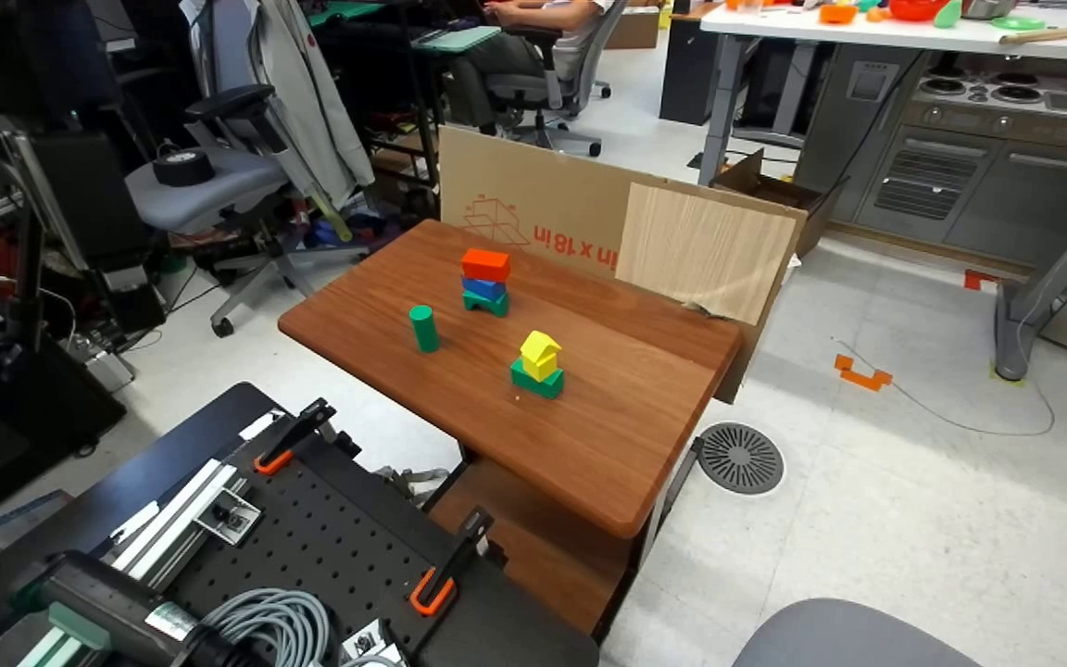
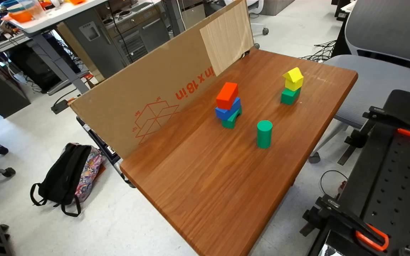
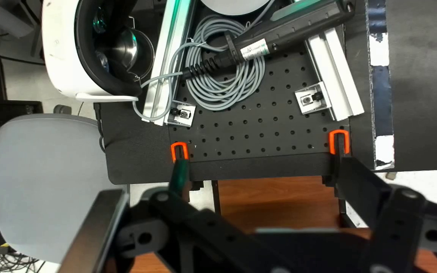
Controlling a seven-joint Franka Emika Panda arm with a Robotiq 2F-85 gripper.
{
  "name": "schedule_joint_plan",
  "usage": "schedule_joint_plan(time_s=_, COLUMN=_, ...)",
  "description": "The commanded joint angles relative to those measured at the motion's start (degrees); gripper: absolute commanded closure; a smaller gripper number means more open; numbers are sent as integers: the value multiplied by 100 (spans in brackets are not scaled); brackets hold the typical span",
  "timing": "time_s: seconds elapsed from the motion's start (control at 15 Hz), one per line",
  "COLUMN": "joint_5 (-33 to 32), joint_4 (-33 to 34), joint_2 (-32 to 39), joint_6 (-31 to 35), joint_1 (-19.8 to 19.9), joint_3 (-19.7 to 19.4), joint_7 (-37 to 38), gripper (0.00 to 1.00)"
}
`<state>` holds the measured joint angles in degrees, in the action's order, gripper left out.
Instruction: Move the green cylinder to the right side of the table
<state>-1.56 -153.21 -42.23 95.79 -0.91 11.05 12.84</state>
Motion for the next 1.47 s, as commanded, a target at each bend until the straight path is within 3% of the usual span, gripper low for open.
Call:
schedule_joint_plan(time_s=0.0, joint_5=-42, joint_4=13, joint_2=14, joint_6=-18, joint_1=-89, joint_3=-77, joint_7=49, gripper=0)
schedule_joint_plan(time_s=0.93, joint_5=-20, joint_4=27, joint_2=108, joint_6=-53, joint_1=-121, joint_3=16, joint_7=136, gripper=0)
schedule_joint_plan(time_s=1.13, joint_5=-35, joint_4=36, joint_2=577, joint_6=329, joint_1=-69, joint_3=100, joint_7=278, gripper=0)
schedule_joint_plan(time_s=1.4, joint_5=-169, joint_4=58, joint_2=1501, joint_6=1459, joint_1=55, joint_3=123, joint_7=678, gripper=0)
